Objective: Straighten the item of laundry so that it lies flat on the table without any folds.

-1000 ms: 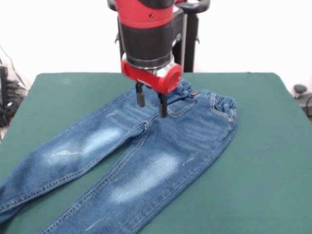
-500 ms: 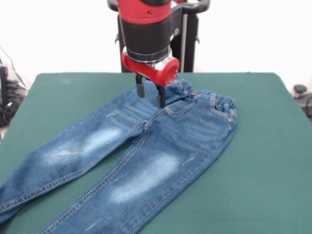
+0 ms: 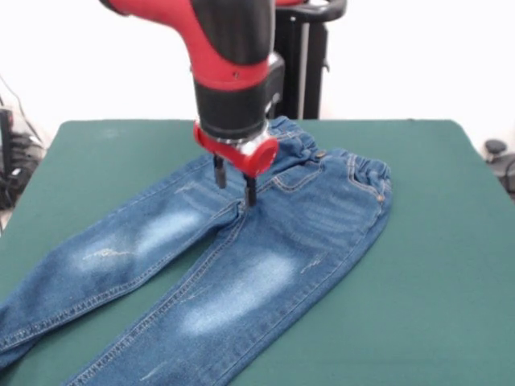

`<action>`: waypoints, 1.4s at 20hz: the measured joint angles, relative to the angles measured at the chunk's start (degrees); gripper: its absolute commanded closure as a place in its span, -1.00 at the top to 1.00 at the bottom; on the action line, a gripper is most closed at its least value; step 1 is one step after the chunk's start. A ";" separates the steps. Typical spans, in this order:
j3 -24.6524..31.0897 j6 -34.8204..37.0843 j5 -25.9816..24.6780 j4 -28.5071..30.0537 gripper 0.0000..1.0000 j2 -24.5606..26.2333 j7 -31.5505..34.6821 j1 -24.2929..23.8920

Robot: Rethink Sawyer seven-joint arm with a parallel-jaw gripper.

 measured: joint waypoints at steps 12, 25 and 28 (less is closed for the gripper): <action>0.19 -3.37 0.08 -1.59 1.00 6.53 0.00 -1.60; -0.45 2.44 -2.68 -1.53 1.00 2.02 0.00 -0.84; -0.66 7.11 -3.55 -1.51 1.00 -1.42 0.00 -0.73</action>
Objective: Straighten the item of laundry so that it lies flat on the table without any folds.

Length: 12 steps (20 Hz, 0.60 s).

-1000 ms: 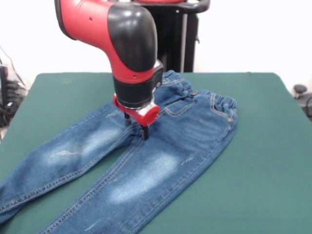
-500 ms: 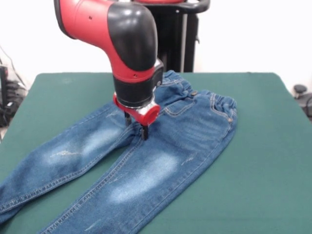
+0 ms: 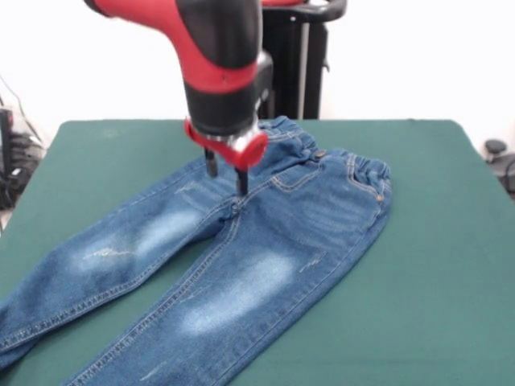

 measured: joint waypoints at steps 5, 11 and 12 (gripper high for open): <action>-0.42 5.44 -0.33 0.07 1.00 -5.01 0.00 0.00; -0.43 6.44 0.26 1.35 1.00 -8.68 0.00 -0.01; -0.41 6.43 0.43 1.69 1.00 -8.98 0.00 -0.02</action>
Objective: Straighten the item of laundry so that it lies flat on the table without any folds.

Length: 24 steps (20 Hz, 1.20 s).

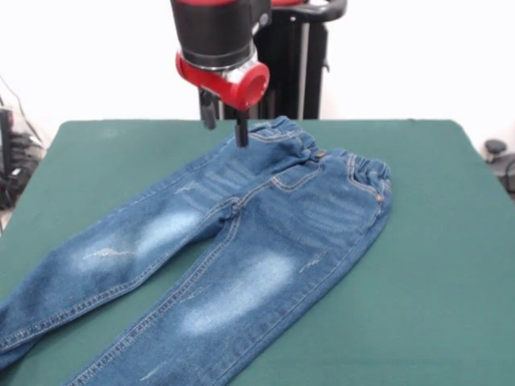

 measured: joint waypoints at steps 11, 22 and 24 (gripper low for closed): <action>0.00 0.00 1.11 4.53 1.00 -1.08 0.00 0.02; -0.01 0.00 2.80 9.31 1.00 -3.57 0.00 2.67; -0.01 0.00 3.09 9.80 1.00 -3.91 0.00 3.32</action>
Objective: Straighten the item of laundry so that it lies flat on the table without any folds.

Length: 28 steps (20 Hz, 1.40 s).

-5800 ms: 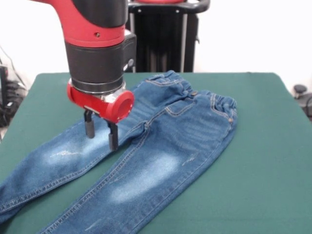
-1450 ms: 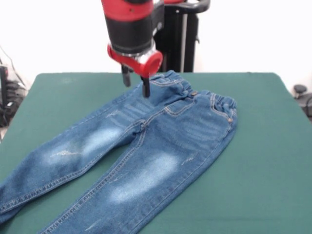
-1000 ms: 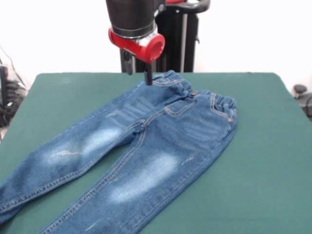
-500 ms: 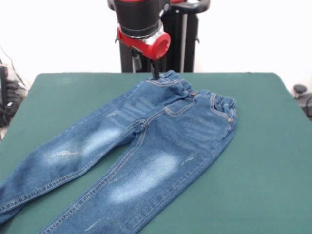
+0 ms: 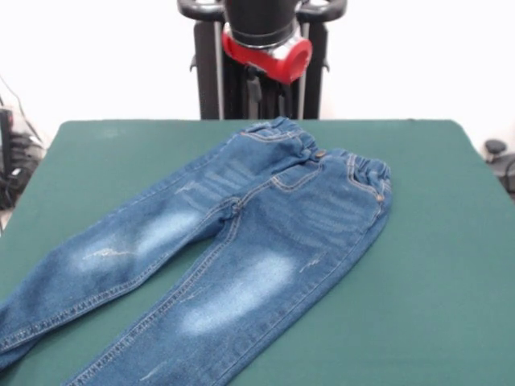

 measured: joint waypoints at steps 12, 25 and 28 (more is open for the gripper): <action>0.46 -7.12 1.98 3.85 1.00 0.45 0.00 0.22; 1.82 -24.75 2.00 4.34 1.00 11.73 0.00 -3.11; 2.38 -25.05 2.04 4.34 1.00 14.07 0.00 -3.46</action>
